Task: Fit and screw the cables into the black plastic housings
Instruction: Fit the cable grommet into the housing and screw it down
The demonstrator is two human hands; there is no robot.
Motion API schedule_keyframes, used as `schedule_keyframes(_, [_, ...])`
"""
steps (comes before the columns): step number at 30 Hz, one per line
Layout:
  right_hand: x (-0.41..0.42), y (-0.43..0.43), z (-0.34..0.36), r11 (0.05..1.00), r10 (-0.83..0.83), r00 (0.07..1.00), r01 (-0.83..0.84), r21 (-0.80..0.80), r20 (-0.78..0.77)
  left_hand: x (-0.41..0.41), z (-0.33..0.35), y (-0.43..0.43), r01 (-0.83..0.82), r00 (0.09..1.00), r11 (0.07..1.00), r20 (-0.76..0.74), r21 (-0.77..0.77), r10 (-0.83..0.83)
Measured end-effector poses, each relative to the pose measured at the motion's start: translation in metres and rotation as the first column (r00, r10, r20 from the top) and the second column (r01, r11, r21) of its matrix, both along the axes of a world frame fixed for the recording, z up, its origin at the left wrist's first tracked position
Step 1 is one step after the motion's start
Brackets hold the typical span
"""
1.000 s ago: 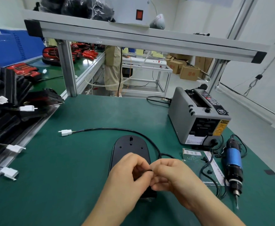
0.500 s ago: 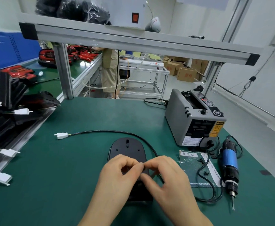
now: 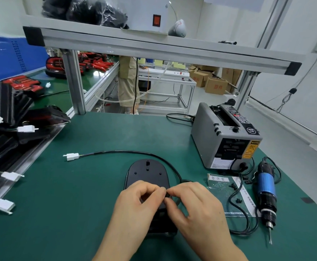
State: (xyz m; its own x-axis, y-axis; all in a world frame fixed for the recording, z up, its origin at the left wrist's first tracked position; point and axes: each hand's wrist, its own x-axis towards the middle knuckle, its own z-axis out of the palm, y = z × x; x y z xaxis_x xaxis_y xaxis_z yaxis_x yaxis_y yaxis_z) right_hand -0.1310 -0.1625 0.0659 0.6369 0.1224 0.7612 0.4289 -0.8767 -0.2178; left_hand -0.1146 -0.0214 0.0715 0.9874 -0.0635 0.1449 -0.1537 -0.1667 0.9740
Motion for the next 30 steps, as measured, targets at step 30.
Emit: schedule_keyframes(30, [-0.017, 0.009, -0.006, 0.955, -0.032, 0.752, 0.218, 0.203, -0.658, -0.006, -0.039, 0.019, -0.074, 0.93, 0.874, 0.349, 0.48, -0.113])
